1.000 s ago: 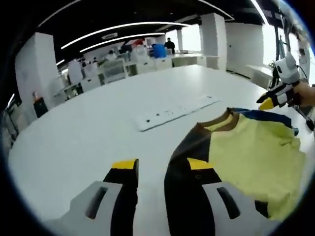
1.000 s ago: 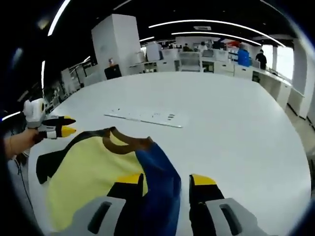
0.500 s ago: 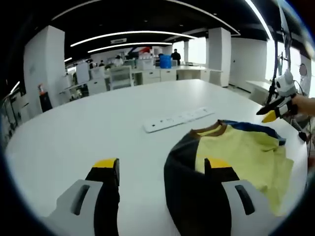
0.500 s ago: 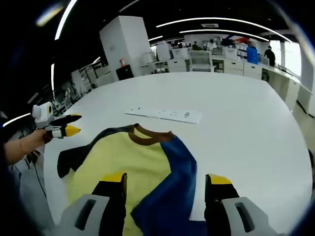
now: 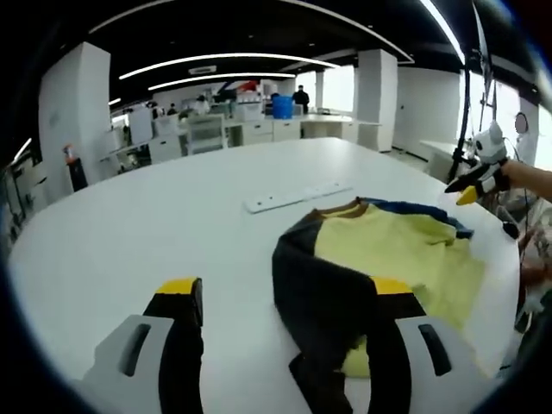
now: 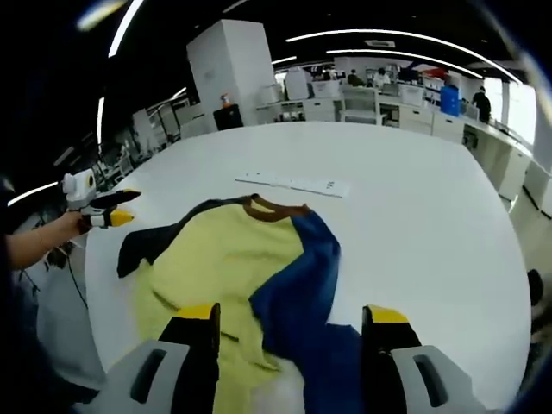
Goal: Fold the garment on the visible template until the final outline fits inside the template.
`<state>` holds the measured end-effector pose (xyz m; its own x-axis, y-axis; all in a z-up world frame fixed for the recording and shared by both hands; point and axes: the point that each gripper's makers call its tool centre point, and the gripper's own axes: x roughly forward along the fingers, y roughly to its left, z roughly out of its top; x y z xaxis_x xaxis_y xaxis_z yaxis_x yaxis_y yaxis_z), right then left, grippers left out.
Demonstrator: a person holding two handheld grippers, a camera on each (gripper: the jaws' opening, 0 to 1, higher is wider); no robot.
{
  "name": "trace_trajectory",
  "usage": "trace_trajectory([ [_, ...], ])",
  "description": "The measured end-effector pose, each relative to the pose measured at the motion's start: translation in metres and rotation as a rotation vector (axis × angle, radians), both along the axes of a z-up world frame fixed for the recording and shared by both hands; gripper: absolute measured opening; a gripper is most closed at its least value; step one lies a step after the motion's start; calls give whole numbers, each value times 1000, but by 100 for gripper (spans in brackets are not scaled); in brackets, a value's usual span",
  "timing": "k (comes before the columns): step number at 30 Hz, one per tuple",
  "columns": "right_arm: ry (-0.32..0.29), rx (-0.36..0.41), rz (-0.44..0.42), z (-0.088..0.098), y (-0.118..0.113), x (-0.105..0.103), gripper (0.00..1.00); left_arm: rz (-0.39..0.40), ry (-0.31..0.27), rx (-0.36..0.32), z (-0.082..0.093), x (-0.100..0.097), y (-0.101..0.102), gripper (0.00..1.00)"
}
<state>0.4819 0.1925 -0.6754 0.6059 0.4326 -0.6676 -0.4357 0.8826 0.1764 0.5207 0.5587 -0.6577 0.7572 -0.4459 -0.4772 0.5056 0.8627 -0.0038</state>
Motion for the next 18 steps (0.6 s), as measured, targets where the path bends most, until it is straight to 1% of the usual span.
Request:
trace_trajectory([
  [3, -4, 3, -11, 1, -4, -10, 64, -3, 11, -10, -1, -13, 1, 73],
  [6, -3, 13, -28, -1, -9, -19, 63, 1, 9, -3, -3, -24, 3, 71],
  [12, 8, 17, -71, -8, -20, -38, 60, 6, 19, 3, -11, -45, 8, 66],
  [18, -6, -27, -135, -20, -39, -49, 54, 17, 36, 9, -24, -62, 12, 60],
])
